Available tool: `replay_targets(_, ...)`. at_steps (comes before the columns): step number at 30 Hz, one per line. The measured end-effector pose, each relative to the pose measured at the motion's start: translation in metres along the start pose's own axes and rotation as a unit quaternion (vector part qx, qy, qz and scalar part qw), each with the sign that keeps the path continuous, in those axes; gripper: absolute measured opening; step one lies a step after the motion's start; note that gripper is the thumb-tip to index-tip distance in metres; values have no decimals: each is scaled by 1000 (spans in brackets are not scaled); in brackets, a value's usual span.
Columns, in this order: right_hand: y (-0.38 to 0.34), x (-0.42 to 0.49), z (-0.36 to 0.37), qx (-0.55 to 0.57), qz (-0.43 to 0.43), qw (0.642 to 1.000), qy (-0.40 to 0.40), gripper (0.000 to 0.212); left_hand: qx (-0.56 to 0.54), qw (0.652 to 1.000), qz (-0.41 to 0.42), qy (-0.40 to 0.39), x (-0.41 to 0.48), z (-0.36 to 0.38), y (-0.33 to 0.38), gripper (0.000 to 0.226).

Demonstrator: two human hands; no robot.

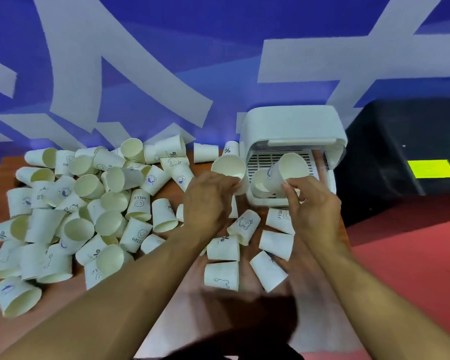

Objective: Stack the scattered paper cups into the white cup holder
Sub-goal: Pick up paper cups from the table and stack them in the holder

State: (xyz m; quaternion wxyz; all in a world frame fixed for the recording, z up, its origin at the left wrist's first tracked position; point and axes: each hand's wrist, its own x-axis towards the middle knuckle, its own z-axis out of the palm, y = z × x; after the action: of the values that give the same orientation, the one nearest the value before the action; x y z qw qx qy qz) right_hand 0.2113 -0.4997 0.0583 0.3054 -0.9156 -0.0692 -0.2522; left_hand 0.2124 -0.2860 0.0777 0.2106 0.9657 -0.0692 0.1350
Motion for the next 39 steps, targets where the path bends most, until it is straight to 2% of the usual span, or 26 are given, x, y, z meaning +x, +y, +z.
replay_targets(3, 26, 6, 0, 11, 16, 1000, -2, 11, 1, 999, -1, -34, 10, 11, 18, 26)
replay_targets(9, 57, 19, 7, 13, 42, 999, 1, 4, -33, 998, 5, -47, 28, 36, 38, 34)
replay_targets(13, 78, 19, 13, 6, 71, 996, -46, 5, -34, 998, 14, -44, 37, 55, 42, 22)
replay_targets(15, 86, 18, 16, -9, 52, 996, -71, 4, -34, 999, 20, -32, 39, 61, 46, 15)
replay_targets(17, 91, 17, 19, -27, 39, 994, -102, 5, -37, 999, 23, -26, 40, 65, 51, 16)
replay_targets(26, 115, 17, 53, -46, 85, 964, -248, 9, -18, 999, 12, -49, 42, 87, 50, 19)
replay_targets(39, 119, 38, 51, 41, 192, 932, -304, 12, -16, 994, -51, -101, 46, 122, 54, 25)
